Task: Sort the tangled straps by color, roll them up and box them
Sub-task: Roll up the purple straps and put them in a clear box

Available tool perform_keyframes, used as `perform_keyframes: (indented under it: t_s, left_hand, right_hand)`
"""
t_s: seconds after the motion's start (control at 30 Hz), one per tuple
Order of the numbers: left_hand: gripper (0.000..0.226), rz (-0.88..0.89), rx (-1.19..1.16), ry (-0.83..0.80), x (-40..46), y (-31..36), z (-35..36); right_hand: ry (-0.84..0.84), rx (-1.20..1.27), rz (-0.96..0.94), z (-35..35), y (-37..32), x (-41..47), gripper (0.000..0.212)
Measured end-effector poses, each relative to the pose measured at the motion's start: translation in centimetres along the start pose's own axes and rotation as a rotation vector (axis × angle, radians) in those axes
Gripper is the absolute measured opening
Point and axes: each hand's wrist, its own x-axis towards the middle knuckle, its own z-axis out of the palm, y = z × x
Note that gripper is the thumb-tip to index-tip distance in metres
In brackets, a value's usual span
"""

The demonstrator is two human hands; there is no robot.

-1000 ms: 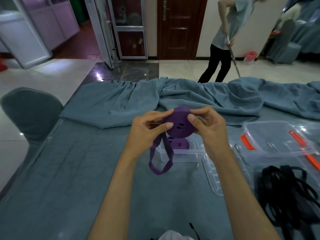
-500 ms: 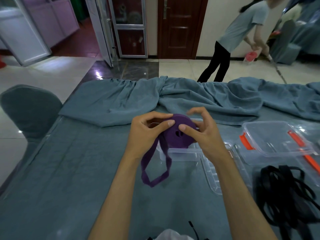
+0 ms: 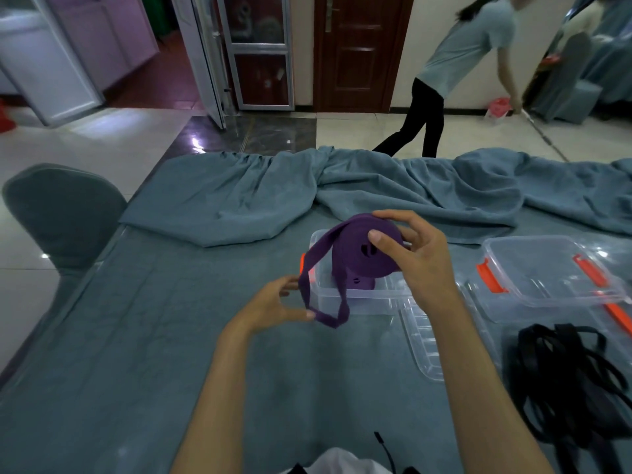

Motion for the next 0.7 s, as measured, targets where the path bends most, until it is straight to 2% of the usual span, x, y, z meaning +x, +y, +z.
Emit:
perform_keyframes:
  t_s: [0.17,0.27,0.37,0.53,0.6,0.7]
  left_hand:
    - [0.076,-0.18,-0.217,0.134,0.9,-3.9,4.3]
    - [0.07,-0.23,-0.468,0.09,0.5,-5.4,7.0]
    - [0.056,-0.144,-0.492,0.006,0.2,-6.4,8.6]
    - [0.03,-0.177,-0.486,0.066,0.3,-7.8,9.0]
    - [0.024,-0.219,-0.545,0.151,0.4,-8.1,9.0]
    - [0.012,-0.322,-0.549,0.388,0.7,-8.1,8.5]
  right_hand:
    - [0.009,0.048,-0.009,0.2,-0.5,0.3,0.03]
    - [0.009,0.07,-0.013,0.2,-0.6,0.4,0.03]
    - [0.025,0.085,-0.011,0.3,-0.6,0.4,0.031]
    - [0.043,0.095,0.001,-0.1,-0.5,0.3,0.033]
    - [0.059,0.081,0.002,-0.4,-0.4,0.4,0.034]
    - [0.072,0.041,0.0,-0.6,-0.3,0.4,0.035]
